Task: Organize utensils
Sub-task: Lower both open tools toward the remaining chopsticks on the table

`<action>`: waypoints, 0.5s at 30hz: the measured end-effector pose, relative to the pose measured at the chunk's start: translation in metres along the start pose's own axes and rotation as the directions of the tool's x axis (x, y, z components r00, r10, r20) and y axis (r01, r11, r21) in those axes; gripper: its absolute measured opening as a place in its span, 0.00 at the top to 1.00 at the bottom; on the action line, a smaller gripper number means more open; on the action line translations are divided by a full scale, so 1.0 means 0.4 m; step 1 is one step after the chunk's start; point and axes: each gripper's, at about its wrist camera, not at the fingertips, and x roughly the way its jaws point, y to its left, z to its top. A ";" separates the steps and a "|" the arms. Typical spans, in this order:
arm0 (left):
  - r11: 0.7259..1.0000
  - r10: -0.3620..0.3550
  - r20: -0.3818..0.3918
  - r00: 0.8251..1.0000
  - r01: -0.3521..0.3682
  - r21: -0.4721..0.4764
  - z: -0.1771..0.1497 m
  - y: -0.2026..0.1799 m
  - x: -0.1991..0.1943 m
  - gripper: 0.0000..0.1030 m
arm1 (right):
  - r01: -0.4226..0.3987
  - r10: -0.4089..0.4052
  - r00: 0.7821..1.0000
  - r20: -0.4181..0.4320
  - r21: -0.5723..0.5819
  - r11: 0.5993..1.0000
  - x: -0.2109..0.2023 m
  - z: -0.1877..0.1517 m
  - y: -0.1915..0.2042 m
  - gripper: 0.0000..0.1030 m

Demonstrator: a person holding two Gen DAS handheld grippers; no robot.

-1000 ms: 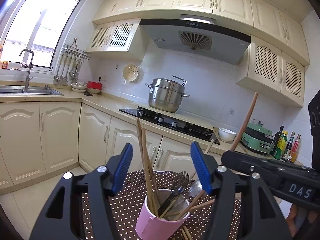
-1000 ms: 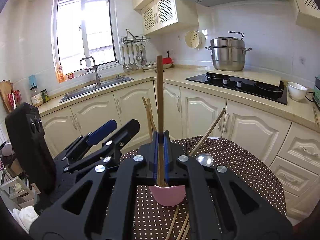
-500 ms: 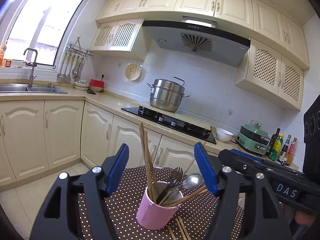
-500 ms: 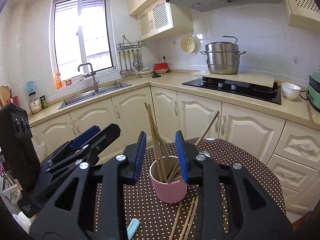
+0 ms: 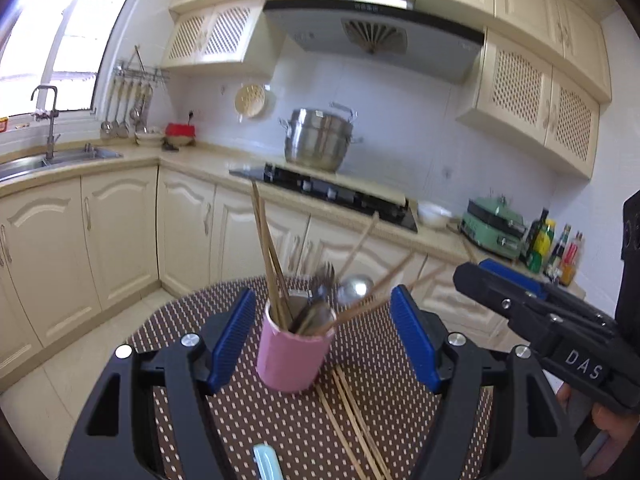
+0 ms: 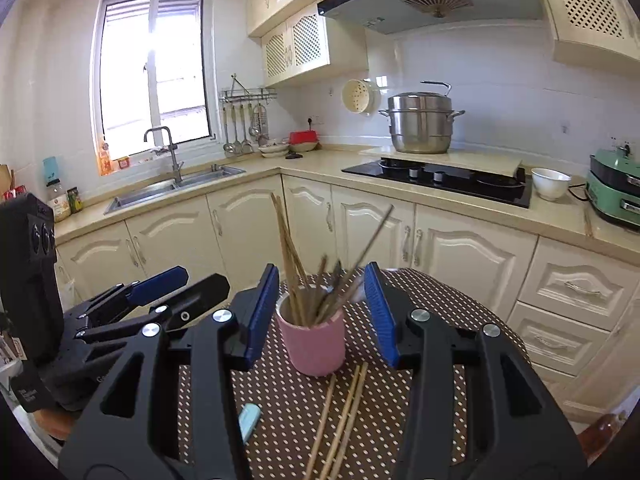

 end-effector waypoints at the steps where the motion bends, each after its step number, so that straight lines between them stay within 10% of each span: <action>1: 1.000 -0.006 -0.039 0.999 0.006 -0.005 -0.013 -0.004 0.012 0.33 | 0.012 -0.012 1.000 -0.007 -0.004 1.000 -0.002 -0.011 -0.004 0.57; 8: 0.998 -0.040 -0.325 0.945 0.021 -0.063 -0.121 -0.005 0.130 0.33 | 0.068 -0.064 0.991 -0.118 0.033 0.997 0.013 -0.130 -0.087 0.55; 15: 0.996 -0.027 -0.552 0.833 -0.022 -0.082 -0.239 -0.004 0.267 0.34 | 0.084 -0.052 0.961 -0.272 0.107 0.991 0.081 -0.257 -0.160 0.54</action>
